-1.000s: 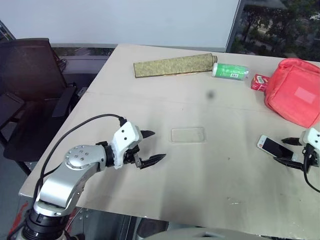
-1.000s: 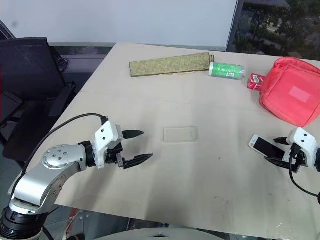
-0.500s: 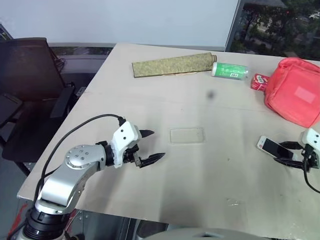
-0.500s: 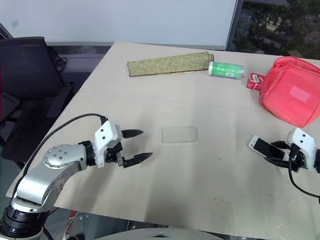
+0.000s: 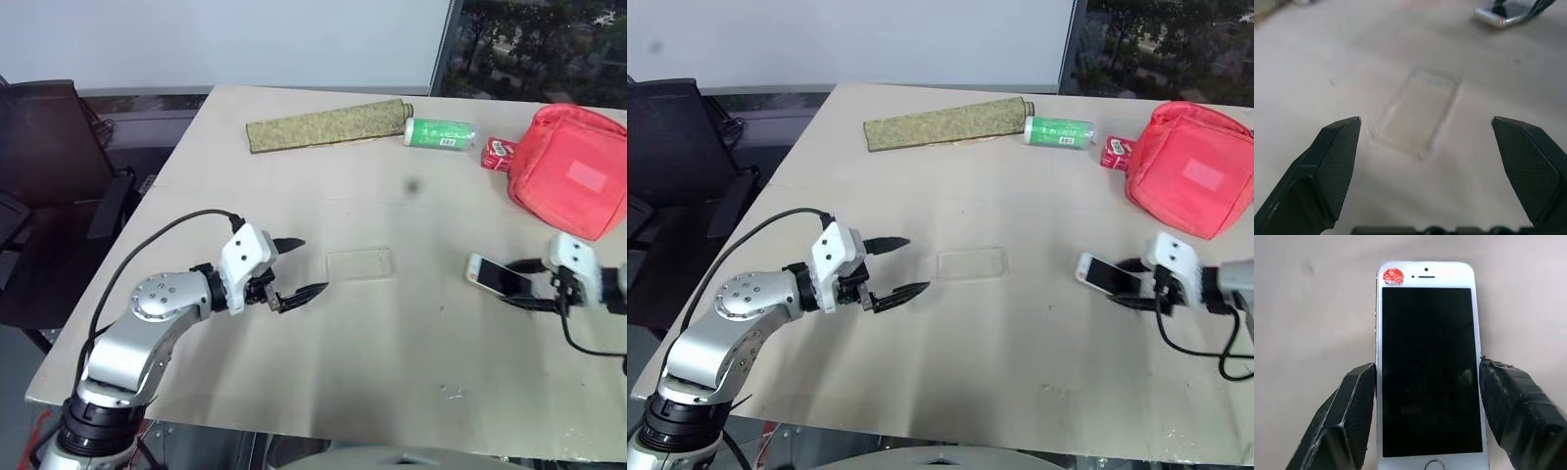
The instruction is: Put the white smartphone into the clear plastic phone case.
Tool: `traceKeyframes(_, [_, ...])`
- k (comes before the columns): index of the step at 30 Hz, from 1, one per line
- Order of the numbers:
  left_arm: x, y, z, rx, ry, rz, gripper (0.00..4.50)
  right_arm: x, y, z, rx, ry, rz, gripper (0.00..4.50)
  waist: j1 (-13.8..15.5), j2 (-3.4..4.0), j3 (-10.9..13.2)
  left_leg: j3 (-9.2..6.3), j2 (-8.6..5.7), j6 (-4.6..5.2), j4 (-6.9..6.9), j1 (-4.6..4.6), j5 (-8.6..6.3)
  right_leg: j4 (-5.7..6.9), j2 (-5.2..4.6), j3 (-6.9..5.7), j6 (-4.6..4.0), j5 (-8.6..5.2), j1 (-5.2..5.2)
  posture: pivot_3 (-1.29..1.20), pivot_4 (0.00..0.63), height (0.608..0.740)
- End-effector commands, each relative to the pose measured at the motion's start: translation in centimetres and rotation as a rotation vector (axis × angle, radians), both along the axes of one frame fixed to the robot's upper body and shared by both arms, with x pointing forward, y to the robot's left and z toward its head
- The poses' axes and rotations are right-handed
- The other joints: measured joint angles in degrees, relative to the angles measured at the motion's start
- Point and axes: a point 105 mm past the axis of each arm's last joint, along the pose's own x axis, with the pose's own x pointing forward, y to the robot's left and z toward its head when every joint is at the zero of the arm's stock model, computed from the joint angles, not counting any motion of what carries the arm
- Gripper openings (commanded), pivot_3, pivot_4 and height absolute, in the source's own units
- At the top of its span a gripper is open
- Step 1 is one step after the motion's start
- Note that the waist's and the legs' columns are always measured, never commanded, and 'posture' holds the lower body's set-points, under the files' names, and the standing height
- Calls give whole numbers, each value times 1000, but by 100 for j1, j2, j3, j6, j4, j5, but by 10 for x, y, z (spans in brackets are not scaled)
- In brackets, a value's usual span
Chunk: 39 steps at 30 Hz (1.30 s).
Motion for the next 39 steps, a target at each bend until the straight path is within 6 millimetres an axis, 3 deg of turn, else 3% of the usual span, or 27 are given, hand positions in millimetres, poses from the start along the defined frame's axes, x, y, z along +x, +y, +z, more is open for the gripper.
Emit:
traceKeyframes(1, [1,-4,14,-38,-44,-17,4500,12,44,35,-12,-123,186,2767,3,0,1,0,0,0,0,-8,0,1,1,0,4,5,-8,0,150,740])
traceKeyframes(7, [2,-7,20,-79,-45,-25,4500,21,103,44,-67,-169,419,2767,41,-4,3,-4,-3,-5,-11,-25,1,2,-2,-8,3,5,-26,0,150,740])
traceKeyframes(11, [4,-16,28,-122,-70,-44,2691,29,132,42,-128,-178,508,2767,30,-4,3,-3,-8,-28,-5,-60,15,3,-5,-6,4,8,-59,0,150,740])
traceKeyframes(17, [9,-23,24,-121,-86,-45,25,33,156,33,-196,-157,560,2767,29,-4,3,-11,-11,-30,2,-78,16,6,-5,-14,3,11,-74,0,150,740])
traceKeyframes(28, [36,-39,-12,-73,-23,-81,25,43,183,22,-280,-171,535,2767,21,-4,3,-9,-18,-35,13,-79,20,58,-4,-8,2,13,-97,0,150,740])
traceKeyframes(39, [46,-61,-33,15,15,-161,25,40,187,19,-297,-142,471,2767,-2,-4,2,-9,-21,-44,19,-73,27,84,-2,-6,0,13,-100,0,150,740])
